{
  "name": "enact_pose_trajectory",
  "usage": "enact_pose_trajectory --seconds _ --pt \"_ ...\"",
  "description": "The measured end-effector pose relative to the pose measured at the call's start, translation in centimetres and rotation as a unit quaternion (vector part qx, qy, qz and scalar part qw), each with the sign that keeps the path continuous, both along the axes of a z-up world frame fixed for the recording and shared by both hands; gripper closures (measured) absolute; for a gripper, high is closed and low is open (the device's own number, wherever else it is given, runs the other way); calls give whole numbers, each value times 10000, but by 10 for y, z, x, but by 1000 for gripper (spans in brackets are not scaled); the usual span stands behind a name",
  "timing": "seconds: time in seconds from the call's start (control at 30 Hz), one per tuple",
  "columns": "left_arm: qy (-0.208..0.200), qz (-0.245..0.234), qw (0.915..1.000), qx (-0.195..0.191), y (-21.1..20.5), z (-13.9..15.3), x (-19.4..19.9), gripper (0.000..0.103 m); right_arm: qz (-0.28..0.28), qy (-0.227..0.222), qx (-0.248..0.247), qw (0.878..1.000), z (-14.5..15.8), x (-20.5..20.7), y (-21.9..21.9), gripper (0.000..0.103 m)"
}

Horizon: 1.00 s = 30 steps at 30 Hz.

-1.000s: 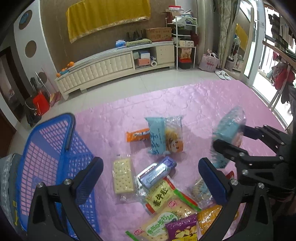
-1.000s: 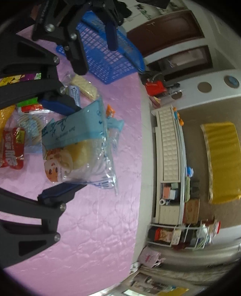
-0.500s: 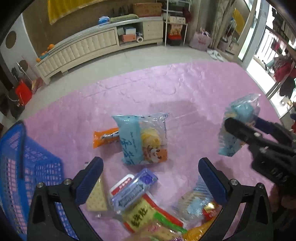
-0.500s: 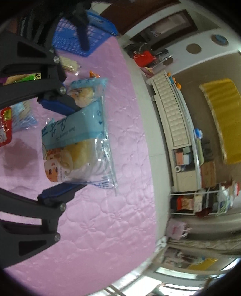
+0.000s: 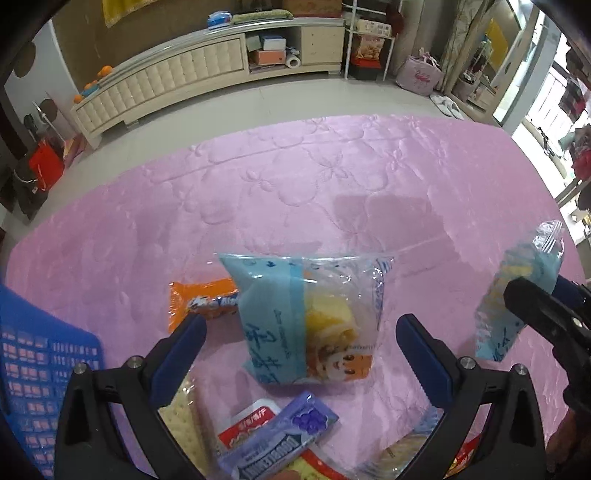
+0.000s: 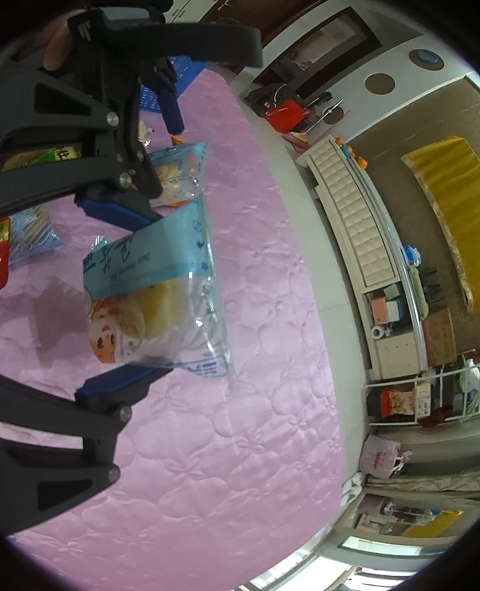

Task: Organize snacks
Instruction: 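Close the right tool on the light-blue bread bag while the left tool grips a small blue bag, then carry both bags over the blue basket and open both tools to drop them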

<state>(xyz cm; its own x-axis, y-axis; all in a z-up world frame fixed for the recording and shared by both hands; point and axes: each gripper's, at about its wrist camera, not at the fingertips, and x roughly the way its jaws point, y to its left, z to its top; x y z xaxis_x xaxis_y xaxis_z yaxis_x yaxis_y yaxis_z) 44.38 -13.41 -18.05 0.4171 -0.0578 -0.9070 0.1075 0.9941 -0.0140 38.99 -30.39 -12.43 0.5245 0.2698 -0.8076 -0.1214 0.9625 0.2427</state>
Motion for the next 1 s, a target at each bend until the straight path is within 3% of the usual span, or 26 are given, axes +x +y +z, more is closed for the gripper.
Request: enact_pose_trajectory --seconds 0.03,0.1,0.13,0.17,0.43,1.0 --pt "20 -38 10000 7 -1 -2 1 2 3 45 3 10000 -3 1 0 32" --pt "38 -56 10000 35 -2 -5 2 19 28 166 -70 9998 -8 0 2 32" --pt "70 -21 10000 -9 0 -6 3 33 53 208 -128 9997 -10 1 3 32" --pt "88 11 9999 -136 3 -7 5 38 95 235 -186 9995 -11 0 5 32" --pt "82 -141 9996 -246 3 8 -21 39 269 231 -366 9987 1 -15 18 32" --pt "-939 -63 9929 -730 76 133 -132 39 583 -291 -865 9941 101 -84 80 32"
